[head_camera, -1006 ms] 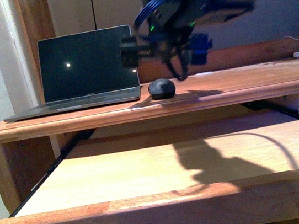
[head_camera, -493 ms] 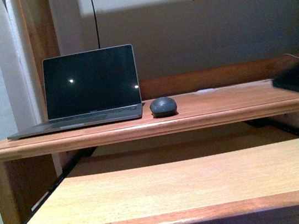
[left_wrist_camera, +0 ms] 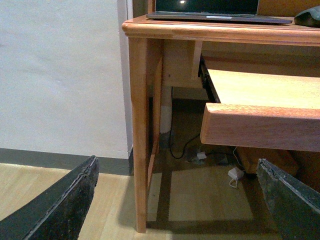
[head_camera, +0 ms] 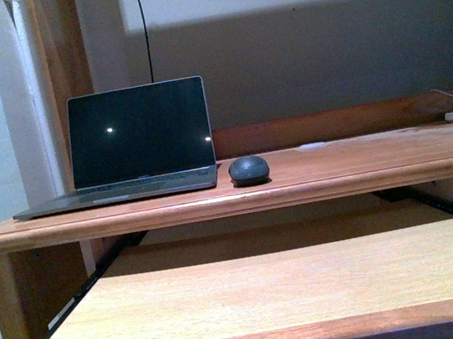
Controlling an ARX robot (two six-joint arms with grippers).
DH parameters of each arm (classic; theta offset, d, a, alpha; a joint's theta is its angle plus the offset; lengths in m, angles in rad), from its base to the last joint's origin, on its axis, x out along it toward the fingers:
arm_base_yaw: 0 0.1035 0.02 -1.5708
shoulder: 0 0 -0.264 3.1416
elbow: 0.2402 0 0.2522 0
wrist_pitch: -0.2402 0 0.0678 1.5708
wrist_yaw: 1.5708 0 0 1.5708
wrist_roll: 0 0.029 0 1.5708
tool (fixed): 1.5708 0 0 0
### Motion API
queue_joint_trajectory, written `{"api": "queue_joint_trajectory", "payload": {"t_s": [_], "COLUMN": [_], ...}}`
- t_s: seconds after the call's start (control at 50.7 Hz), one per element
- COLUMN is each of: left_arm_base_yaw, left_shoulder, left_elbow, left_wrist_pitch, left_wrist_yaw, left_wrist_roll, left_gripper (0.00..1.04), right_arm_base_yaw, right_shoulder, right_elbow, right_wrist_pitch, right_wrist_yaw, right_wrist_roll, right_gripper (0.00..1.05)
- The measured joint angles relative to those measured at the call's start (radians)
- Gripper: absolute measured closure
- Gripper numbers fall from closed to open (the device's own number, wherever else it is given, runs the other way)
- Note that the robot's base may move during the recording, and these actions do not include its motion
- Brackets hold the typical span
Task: Place mouse
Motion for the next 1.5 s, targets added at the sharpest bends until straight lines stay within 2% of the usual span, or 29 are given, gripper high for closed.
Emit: {"api": "queue_joint_trajectory", "payload": {"t_s": [0.138,0.237,0.434,0.808,1.144,1.282,1.499], "left_arm_base_yaw": [0.000,0.000,0.000,0.000,0.000,0.000,0.000], "left_shoulder": [0.000,0.000,0.000,0.000,0.000,0.000,0.000], "left_elbow": [0.000,0.000,0.000,0.000,0.000,0.000,0.000], "left_wrist_pitch": [0.000,0.000,0.000,0.000,0.000,0.000,0.000], "left_wrist_yaw": [0.000,0.000,0.000,0.000,0.000,0.000,0.000], "left_wrist_roll": [0.000,0.000,0.000,0.000,0.000,0.000,0.000], "left_gripper": [0.08,0.08,0.08,0.08,0.08,0.08,0.08], "right_arm_base_yaw": [0.097,0.174,0.299,0.372,0.457,0.474,0.482], "right_shoulder": [0.087,0.209,0.485,0.810,1.104,1.162,1.170], "right_elbow": [0.002,0.032,0.196,0.552,0.964,1.050,1.060], "right_wrist_pitch": [0.111,0.221,0.360,0.331,0.206,0.199,0.209], "right_wrist_yaw": [0.098,0.206,0.406,0.600,0.748,0.782,0.793], "right_wrist_roll": [0.002,0.021,0.085,0.185,0.227,0.231,0.231], "right_gripper": [0.07,0.07,0.07,0.07,0.07,0.07,0.07]}}
